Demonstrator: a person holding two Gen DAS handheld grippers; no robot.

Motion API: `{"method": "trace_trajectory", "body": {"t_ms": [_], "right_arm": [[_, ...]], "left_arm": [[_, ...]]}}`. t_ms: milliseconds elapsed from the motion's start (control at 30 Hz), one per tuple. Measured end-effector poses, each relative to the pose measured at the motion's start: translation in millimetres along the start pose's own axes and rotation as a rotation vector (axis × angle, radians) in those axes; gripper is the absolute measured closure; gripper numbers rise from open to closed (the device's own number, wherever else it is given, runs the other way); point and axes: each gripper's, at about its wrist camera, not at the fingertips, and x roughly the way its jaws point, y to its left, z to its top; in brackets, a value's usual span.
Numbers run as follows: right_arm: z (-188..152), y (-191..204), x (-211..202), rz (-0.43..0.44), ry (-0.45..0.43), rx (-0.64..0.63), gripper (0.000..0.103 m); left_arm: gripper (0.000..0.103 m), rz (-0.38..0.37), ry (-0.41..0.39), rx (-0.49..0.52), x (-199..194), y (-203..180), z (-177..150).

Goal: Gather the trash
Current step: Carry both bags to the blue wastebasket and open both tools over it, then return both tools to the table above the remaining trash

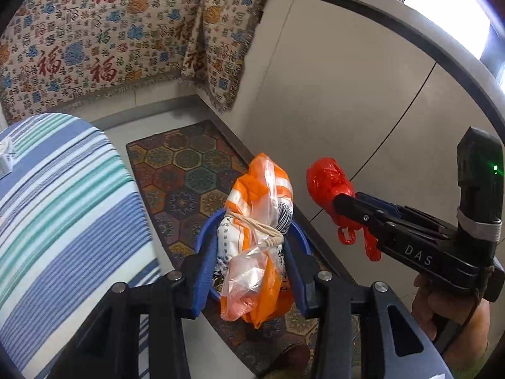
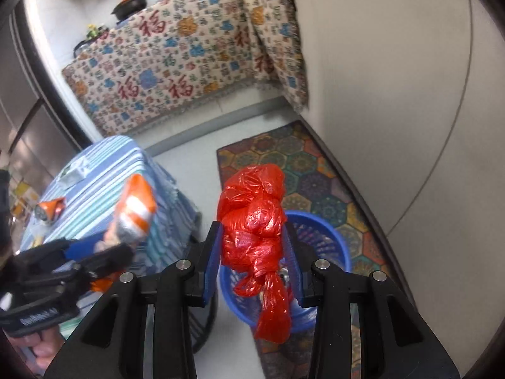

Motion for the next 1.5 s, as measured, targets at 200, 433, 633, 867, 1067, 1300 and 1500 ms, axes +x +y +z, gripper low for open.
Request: {"method": "trace_trajectory", "body": {"t_ms": [200, 433, 633, 867, 1067, 1300, 1500], "right_arm": [[1.6, -28.6, 11.8, 0.002, 0.027, 0.059, 0.065], [7.5, -41.6, 25.9, -0.002, 0.041, 0.106, 0.064], [7.4, -48.5, 33.0, 0.007, 0.043, 0.148, 0.062], [5.3, -60.7, 34.9, 0.045, 0.015, 0.231, 0.04], [7.3, -61.5, 22.4, 0.027, -0.023, 0.24, 0.037], [14.0, -33.2, 9.6, -0.057, -0.053, 0.118, 0.026], [6.9, 31.2, 2.1, -0.097, -0.068, -0.087, 0.017]], "left_arm": [[0.06, -0.001, 0.066, 0.03, 56.5, -20.2, 3.3], [0.06, 0.008, 0.086, 0.035, 90.5, -28.7, 13.4], [0.059, 0.02, 0.102, 0.048, 108.0, -30.5, 16.3], [0.037, -0.002, 0.124, 0.092, 131.1, -35.1, 16.3], [0.037, 0.018, 0.103, 0.098, 132.2, -34.9, 17.5], [0.037, 0.038, 0.036, 0.079, 63.9, -33.3, 7.0], [0.035, 0.083, -0.016, 0.016, -33.2, -1.7, -35.0]]}}
